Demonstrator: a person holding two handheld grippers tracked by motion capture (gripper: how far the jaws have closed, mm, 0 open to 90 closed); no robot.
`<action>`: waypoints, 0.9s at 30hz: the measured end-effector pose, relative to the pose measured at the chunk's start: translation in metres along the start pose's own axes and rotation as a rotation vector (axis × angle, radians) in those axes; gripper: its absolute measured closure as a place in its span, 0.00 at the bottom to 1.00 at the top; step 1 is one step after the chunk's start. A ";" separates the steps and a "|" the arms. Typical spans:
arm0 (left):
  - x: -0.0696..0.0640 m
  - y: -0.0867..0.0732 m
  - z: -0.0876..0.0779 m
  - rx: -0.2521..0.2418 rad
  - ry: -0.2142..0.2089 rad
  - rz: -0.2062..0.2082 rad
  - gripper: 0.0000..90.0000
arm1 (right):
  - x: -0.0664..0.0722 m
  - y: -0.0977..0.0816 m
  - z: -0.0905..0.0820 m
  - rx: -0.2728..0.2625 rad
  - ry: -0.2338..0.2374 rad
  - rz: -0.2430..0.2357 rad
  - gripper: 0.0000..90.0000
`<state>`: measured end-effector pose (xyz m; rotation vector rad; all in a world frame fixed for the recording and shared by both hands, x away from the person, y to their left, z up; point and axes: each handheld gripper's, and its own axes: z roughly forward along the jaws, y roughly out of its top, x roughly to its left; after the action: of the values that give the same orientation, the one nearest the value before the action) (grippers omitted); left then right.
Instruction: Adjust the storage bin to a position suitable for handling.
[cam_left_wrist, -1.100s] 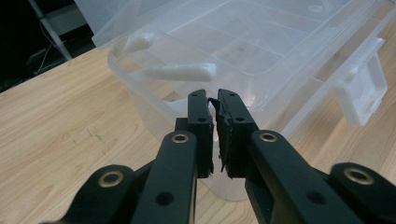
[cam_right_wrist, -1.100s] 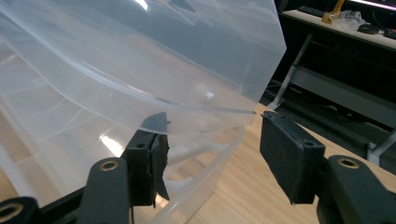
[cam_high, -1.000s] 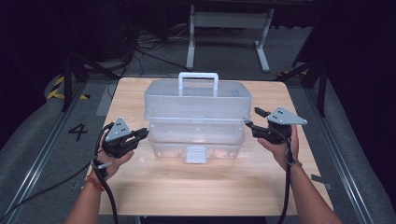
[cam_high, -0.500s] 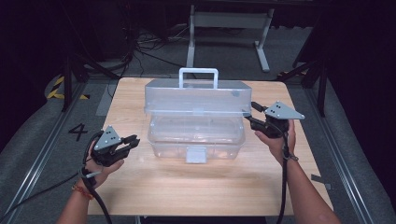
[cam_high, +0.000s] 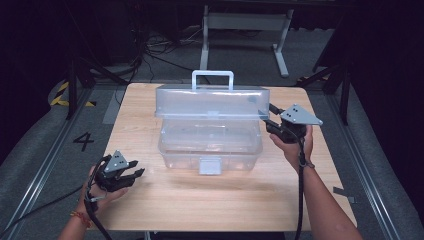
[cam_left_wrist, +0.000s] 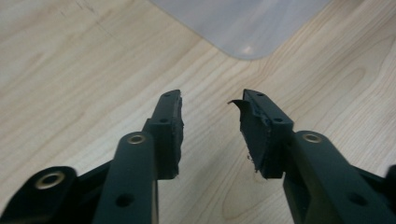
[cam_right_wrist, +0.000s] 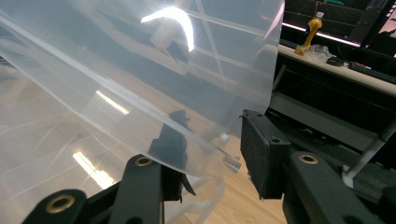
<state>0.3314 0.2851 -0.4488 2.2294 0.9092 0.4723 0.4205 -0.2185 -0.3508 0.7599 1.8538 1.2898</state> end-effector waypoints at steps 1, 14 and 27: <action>0.000 -0.001 0.002 0.002 -0.006 0.003 0.63 | 0.000 0.000 0.001 -0.002 -0.002 0.001 0.70; 0.003 -0.013 0.018 0.017 -0.066 -0.065 0.51 | -0.011 0.010 0.013 -0.017 -0.032 0.032 0.77; 0.004 -0.016 0.028 0.022 -0.038 -0.108 0.27 | -0.016 0.015 0.021 -0.012 -0.047 0.059 0.79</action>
<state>0.3417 0.2839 -0.4795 2.1884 1.0139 0.3701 0.4477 -0.2159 -0.3374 0.8374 1.7972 1.3082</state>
